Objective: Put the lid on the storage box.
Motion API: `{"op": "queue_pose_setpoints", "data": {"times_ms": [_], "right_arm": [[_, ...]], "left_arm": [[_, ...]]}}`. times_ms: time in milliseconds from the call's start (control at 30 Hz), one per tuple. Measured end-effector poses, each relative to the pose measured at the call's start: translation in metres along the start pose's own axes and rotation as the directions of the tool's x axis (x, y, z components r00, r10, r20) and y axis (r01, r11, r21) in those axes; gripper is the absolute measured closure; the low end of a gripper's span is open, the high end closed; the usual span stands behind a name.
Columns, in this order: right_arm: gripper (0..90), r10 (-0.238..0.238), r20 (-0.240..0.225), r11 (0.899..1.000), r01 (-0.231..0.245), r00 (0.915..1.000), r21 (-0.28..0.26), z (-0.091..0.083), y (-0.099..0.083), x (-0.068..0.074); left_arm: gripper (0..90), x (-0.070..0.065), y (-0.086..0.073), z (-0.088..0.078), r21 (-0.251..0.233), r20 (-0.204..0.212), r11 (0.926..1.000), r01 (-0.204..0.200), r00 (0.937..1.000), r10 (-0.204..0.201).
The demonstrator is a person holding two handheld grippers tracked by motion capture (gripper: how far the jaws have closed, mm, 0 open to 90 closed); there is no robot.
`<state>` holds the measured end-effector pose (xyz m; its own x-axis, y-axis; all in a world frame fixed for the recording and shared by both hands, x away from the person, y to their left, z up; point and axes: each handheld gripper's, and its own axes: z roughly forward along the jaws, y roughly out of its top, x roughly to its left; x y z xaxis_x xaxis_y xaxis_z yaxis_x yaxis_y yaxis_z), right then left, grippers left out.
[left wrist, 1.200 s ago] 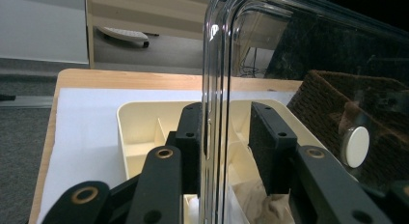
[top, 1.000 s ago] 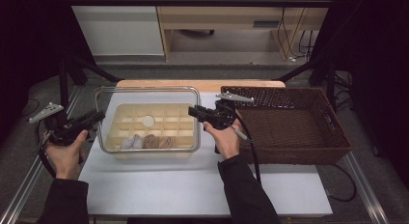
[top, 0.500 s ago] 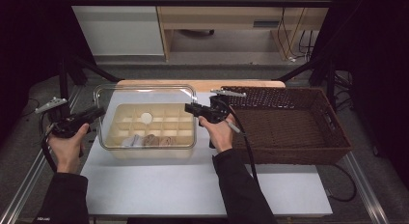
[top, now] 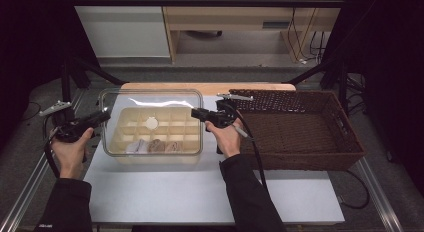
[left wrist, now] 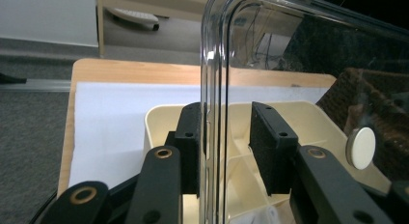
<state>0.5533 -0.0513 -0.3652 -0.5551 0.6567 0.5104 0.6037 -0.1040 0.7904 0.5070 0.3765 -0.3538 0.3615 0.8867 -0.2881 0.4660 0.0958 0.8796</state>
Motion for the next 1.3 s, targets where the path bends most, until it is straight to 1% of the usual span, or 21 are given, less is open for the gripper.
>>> {"op": "queue_pose_setpoints", "data": {"times_ms": [100, 167, 233, 267, 333, 367, 433, 500, 600, 700, 733, 800, 900, 933, 1033, 1133, 1300], "right_arm": [[67.7, -0.002, -0.006, 1.000, 0.002, 1.0000, -0.003, 0.002, 0.001, 0.001], [66.4, -0.019, -0.007, 1.000, 0.019, 0.9998, -0.007, 0.004, -0.001, 0.000], [63.5, -0.062, 0.010, 0.998, 0.062, 0.9980, -0.015, 0.007, -0.003, 0.000], [62.1, -0.074, 0.023, 0.997, 0.075, 0.9970, -0.016, 0.008, -0.003, 0.001], [60.0, -0.106, 0.047, 0.994, 0.107, 0.9932, -0.019, 0.011, -0.005, 0.001], [59.6, -0.110, 0.050, 0.994, 0.111, 0.9927, -0.020, 0.012, -0.006, 0.000], [58.3, -0.115, 0.055, 0.993, 0.116, 0.9918, -0.019, 0.015, -0.006, -0.001], [55.8, -0.126, 0.072, 0.992, 0.128, 0.9894, -0.019, 0.018, -0.008, -0.003], [52.0, -0.136, 0.099, 0.990, 0.139, 0.9857, -0.016, 0.023, -0.010, -0.004], [48.4, -0.146, 0.120, 0.989, 0.148, 0.9820, -0.009, 0.029, -0.013, -0.007], [47.6, -0.149, 0.124, 0.989, 0.150, 0.9812, -0.005, 0.031, -0.013, -0.008], [45.6, -0.149, 0.131, 0.989, 0.150, 0.9802, -0.004, 0.034, -0.014, -0.009], [40.9, -0.158, 0.151, 0.987, 0.159, 0.9759, 0.003, 0.041, -0.018, -0.011], [40.4, -0.155, 0.156, 0.988, 0.157, 0.9755, 0.004, 0.043, -0.019, -0.011], [40.1, -0.134, 0.158, 0.991, 0.133, 0.9783, 0.013, 0.047, -0.020, -0.015], [39.3, -0.124, 0.165, 0.992, 0.122, 0.9784, 0.024, 0.050, -0.022, -0.018], [37.6, -0.122, 0.187, 0.992, 0.116, 0.9747, 0.043, 0.055, -0.024, -0.021]], "left_arm": [[64.6, 0.003, -0.002, 0.001, -0.002, 0.002, 1.0000, 0.004, 1.0000, -0.004], [63.8, 0.003, -0.002, 0.002, -0.005, -0.004, 1.0000, -0.005, 1.0000, 0.005], [61.7, 0.001, -0.003, 0.006, -0.001, -0.024, 0.9995, -0.032, 0.9992, 0.032], [60.7, 0.001, -0.003, 0.007, 0.001, -0.031, 0.9991, -0.042, 0.9987, 0.042], [59.2, 0.001, -0.004, 0.011, 0.006, -0.036, 0.9982, -0.060, 0.9976, 0.060], [58.3, 0.001, -0.004, 0.012, 0.009, -0.038, 0.9971, -0.075, 0.9964, 0.076], [56.4, 0.001, -0.005, 0.016, 0.015, -0.040, 0.9955, -0.093, 0.9948, 0.094], [55.0, 0.001, -0.006, 0.019, 0.021, -0.043, 0.9941, -0.106, 0.9934, 0.107], [51.7, 0.000, -0.007, 0.026, 0.042, -0.062, 0.9911, -0.127, 0.9897, 0.129], [50.6, 0.001, -0.008, 0.031, 0.052, -0.064, 0.9909, -0.125, 0.9897, 0.128], [50.4, 0.003, -0.008, 0.032, 0.047, -0.062, 0.9901, -0.132, 0.9889, 0.135], [49.6, 0.004, -0.008, 0.035, 0.061, -0.070, 0.9884, -0.139, 0.9871, 0.144], [48.4, 0.006, -0.010, 0.039, 0.074, -0.071, 0.9874, -0.140, 0.9868, 0.145], [48.2, 0.007, -0.010, 0.041, 0.081, -0.068, 0.9874, -0.136, 0.9875, 0.142], [47.4, 0.010, -0.012, 0.046, 0.094, -0.064, 0.9881, -0.122, 0.9897, 0.128], [46.9, 0.013, -0.013, 0.051, 0.112, -0.063, 0.9872, -0.113, 0.9907, 0.121], [46.6, 0.018, -0.015, 0.057, 0.138, -0.063, 0.9858, -0.096, 0.9925, 0.105]]}}
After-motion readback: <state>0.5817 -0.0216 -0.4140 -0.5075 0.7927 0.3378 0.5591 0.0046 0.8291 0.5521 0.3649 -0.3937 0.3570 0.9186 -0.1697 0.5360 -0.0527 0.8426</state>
